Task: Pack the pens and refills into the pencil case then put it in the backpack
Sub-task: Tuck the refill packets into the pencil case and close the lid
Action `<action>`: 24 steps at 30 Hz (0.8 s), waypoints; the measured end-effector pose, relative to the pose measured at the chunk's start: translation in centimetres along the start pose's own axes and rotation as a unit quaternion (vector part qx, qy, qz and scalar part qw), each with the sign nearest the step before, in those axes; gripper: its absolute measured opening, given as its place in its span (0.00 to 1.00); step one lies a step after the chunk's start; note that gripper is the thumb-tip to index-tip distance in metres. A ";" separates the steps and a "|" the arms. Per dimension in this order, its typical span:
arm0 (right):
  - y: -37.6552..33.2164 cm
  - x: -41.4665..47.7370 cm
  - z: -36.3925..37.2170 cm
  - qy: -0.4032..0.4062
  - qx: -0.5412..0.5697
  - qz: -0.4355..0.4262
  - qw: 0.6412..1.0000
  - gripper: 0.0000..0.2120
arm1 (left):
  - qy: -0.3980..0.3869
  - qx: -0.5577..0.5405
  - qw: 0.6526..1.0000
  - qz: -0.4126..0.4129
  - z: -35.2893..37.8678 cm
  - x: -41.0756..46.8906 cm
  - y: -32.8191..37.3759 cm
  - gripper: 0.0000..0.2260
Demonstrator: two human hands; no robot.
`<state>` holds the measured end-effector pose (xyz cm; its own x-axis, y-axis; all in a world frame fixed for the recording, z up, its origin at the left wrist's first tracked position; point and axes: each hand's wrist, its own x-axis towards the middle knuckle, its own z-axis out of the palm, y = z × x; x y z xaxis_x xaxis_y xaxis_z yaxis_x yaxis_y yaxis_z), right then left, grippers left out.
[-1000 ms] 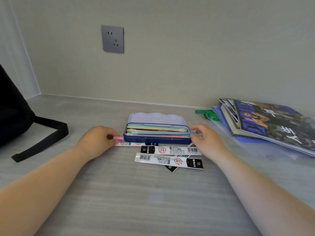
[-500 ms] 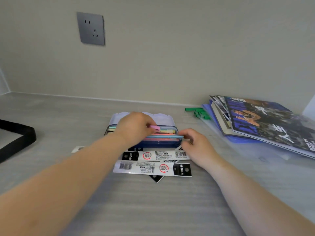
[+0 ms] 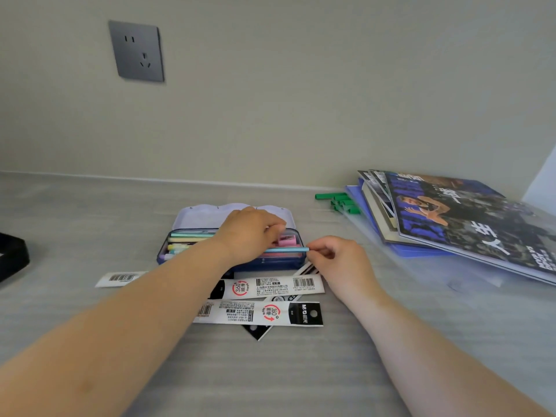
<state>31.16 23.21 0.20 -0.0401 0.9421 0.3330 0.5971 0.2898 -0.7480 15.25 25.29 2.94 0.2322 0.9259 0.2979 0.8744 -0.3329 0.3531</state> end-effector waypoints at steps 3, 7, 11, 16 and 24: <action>-0.1 -0.2 0.0 0.002 -0.004 -0.013 1.000 0.06 | 0.028 -0.040 0.999 0.000 -1.0 -2.1 -2.0 0.12; -0.4 -0.4 0.1 -0.001 -0.045 -0.055 0.997 0.07 | 0.011 -0.044 0.999 -0.024 -1.7 -4.4 -4.6 0.09; -0.6 -0.7 0.1 -0.009 -0.114 -0.084 0.990 0.09 | 0.048 -0.048 0.997 -0.047 -1.2 -4.4 -4.4 0.08; -1.2 -1.1 -0.1 -0.008 -0.126 -0.149 0.981 0.10 | 0.075 -0.076 0.993 -0.055 -1.4 -4.8 -4.1 0.10; -4.6 -3.6 -0.2 -0.246 -0.186 -0.213 0.927 0.22 | 0.053 0.015 0.998 -0.008 -4.2 -11.0 -6.1 0.14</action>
<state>28.66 18.46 2.57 -0.6416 0.7453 0.1813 0.6745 0.6607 -0.3294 5.54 16.41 1.28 0.1722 0.9066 0.3853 0.8902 -0.3108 0.3332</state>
